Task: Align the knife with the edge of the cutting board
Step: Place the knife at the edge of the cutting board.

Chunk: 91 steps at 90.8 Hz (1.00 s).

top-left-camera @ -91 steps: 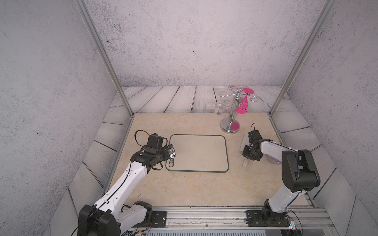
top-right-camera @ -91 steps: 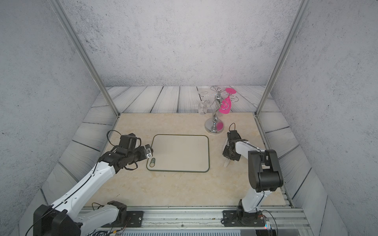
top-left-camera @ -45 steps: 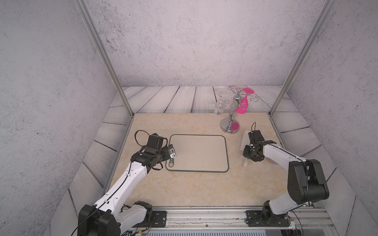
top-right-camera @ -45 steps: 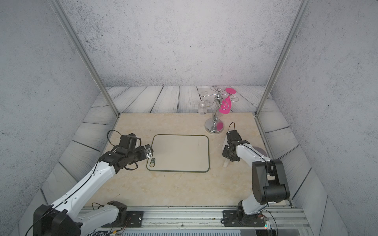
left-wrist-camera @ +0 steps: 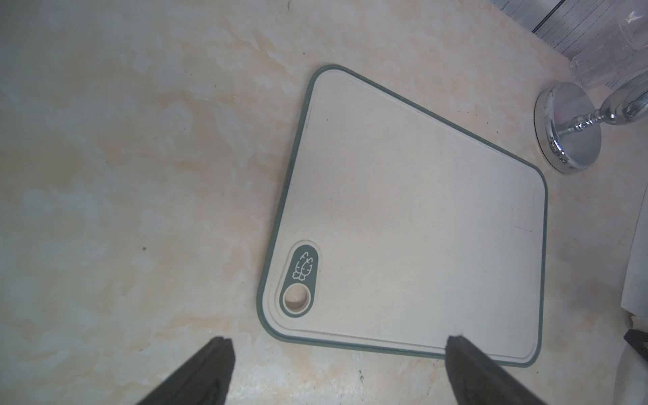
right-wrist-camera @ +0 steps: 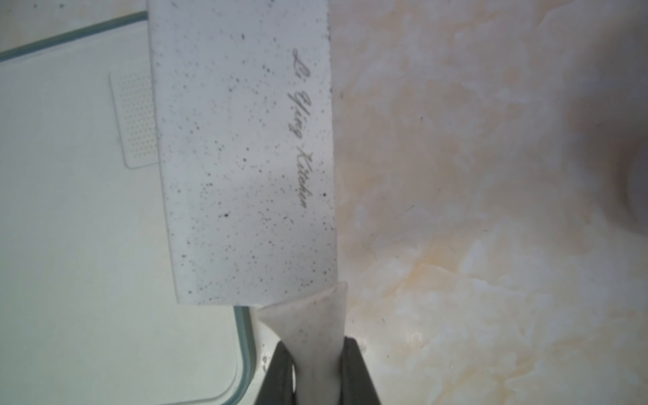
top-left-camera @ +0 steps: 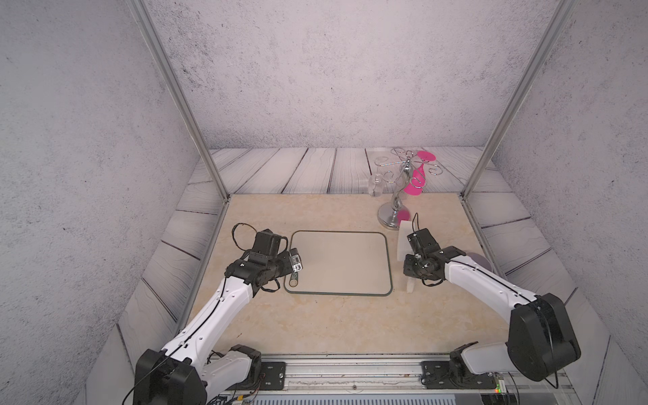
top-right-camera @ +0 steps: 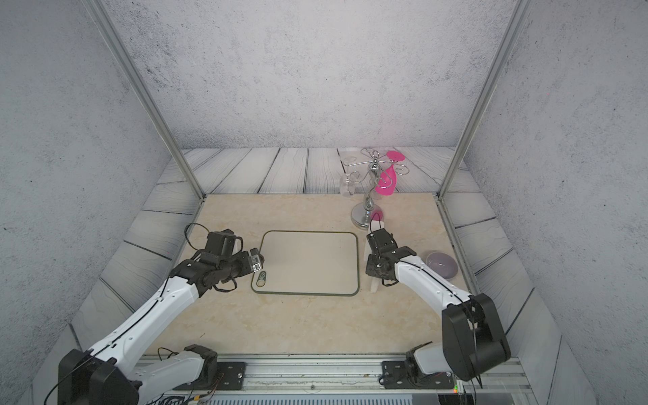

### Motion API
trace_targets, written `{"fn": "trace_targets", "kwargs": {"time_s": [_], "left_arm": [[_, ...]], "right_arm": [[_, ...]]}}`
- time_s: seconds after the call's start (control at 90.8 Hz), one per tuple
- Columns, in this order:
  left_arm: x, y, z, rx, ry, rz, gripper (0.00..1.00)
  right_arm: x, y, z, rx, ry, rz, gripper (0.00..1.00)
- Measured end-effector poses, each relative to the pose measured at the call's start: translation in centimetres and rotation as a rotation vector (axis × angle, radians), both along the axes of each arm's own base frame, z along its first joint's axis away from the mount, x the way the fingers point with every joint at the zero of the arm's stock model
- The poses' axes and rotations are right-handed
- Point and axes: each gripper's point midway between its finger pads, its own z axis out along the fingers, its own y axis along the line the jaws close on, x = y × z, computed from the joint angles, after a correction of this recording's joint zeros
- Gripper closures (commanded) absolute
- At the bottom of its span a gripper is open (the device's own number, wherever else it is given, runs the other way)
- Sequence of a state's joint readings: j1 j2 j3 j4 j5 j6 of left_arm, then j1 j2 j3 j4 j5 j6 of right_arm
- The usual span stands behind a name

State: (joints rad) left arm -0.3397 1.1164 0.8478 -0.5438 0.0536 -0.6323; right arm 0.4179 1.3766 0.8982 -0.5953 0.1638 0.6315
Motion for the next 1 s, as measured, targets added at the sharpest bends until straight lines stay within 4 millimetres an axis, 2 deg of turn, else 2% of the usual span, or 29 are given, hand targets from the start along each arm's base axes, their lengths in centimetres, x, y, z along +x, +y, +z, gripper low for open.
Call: {"fn": "trace_targets", "kwargs": {"time_s": [0.22, 0.385, 0.528, 0.66, 0.848, 1.002], "left_arm": [[-0.2, -0.5, -0.2, -0.001, 0.012, -0.017, 0.0], [-0.6, -1.2, -0.4, -0.01, 0.021, -0.042, 0.0], [-1.0, -1.9, -1.1, -0.002, 0.055, -0.067, 0.0], [-1.3, -2.4, -1.8, 0.011, 0.091, -0.086, 0.0], [-1.6, -3.0, -1.5, 0.016, 0.098, -0.104, 0.0], [-1.8, -3.1, -1.4, 0.018, 0.102, -0.108, 0.0]], "right_arm": [[-3.1, 2.1, -0.9, 0.008, 0.034, 0.049, 0.93], [-4.5, 3.5, -1.3, 0.003, 0.045, 0.079, 0.93], [-5.2, 4.7, -1.4, 0.004, 0.043, 0.096, 0.93], [-5.8, 5.7, -2.4, -0.011, 0.069, 0.108, 0.93], [-6.3, 6.7, -4.5, -0.053, 0.125, 0.132, 0.93], [-6.0, 7.5, -4.8, -0.062, 0.132, 0.146, 0.93]]}}
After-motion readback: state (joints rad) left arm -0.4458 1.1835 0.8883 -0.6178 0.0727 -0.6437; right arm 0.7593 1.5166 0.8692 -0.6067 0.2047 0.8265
